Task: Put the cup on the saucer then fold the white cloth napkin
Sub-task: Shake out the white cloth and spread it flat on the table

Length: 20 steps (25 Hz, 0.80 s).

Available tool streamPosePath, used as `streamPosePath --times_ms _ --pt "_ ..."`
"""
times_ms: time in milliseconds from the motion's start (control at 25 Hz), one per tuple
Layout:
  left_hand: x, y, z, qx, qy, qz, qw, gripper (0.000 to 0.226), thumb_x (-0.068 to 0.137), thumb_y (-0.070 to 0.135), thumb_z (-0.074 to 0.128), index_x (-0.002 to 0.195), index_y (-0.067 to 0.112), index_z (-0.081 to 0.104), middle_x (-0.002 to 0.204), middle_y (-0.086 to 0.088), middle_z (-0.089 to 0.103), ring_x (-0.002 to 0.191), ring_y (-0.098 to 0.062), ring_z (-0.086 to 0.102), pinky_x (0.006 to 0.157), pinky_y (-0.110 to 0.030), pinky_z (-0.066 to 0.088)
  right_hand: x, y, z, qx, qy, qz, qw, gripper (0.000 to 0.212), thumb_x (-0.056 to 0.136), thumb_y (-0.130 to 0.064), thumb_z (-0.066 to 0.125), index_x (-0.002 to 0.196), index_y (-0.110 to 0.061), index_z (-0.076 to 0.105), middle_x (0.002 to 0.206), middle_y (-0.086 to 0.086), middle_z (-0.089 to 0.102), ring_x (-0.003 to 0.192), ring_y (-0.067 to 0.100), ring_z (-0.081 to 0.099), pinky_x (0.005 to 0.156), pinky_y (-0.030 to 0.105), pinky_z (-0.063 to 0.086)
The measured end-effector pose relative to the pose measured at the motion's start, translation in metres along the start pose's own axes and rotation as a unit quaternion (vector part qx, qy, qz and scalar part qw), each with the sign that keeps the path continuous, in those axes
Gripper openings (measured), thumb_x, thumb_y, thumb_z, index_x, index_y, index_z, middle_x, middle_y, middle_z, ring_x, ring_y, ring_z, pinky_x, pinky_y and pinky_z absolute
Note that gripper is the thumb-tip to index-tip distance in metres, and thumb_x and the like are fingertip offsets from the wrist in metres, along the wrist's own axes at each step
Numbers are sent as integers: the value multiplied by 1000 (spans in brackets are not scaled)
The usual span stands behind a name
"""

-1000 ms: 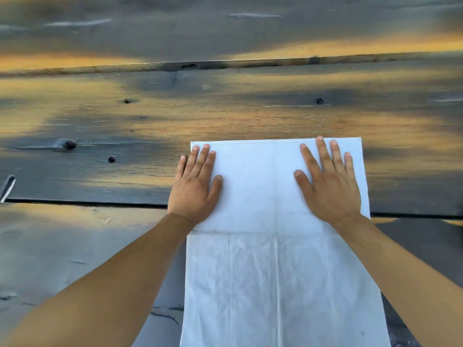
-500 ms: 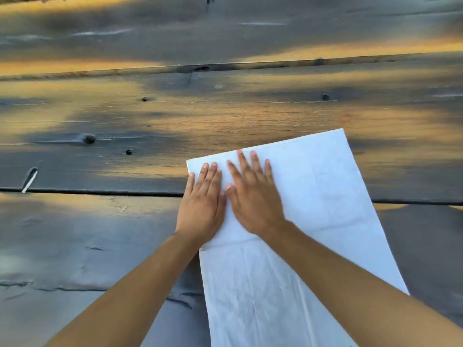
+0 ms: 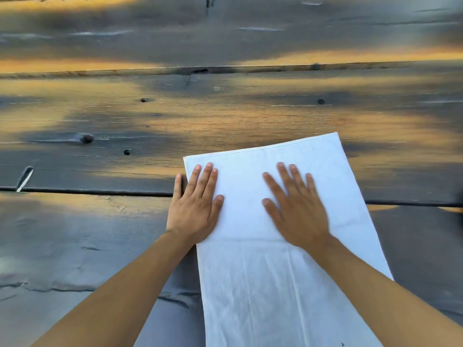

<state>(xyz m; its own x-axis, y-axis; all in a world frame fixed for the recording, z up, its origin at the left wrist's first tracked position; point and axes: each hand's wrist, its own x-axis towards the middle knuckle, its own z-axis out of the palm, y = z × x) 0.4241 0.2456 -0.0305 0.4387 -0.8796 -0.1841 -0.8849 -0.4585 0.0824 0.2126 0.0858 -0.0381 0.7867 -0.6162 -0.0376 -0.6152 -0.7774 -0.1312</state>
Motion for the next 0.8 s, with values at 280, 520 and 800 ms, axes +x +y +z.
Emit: streamPosePath --times_ms 280,520,800 --pt "52 -2 -11 33 -3 76 997 70 101 54 2 162 20 4 170 4 0 157 -17 -5 125 -53 -3 -36 83 -12 7 -12 135 991 65 102 -54 19 159 -25 24 169 9 13 156 32 9 125 51 13" --pt "34 23 -19 -18 43 68 997 70 103 49 17 158 4 18 169 -10 9 157 -21 2 127 -49 1 -9 35 -25 88 26 157 983 69 101 -51 18 153 -10 38 166 14 21 155 35 14 125 54 9" --pt "-20 39 11 -23 22 42 999 63 105 40 7 160 10 9 170 -6 3 157 -21 -3 127 -47 11 5 -79 0 77 -7 -31 997 56 105 -43 24 155 -21 36 166 6 26 155 29 18 122 55 21"
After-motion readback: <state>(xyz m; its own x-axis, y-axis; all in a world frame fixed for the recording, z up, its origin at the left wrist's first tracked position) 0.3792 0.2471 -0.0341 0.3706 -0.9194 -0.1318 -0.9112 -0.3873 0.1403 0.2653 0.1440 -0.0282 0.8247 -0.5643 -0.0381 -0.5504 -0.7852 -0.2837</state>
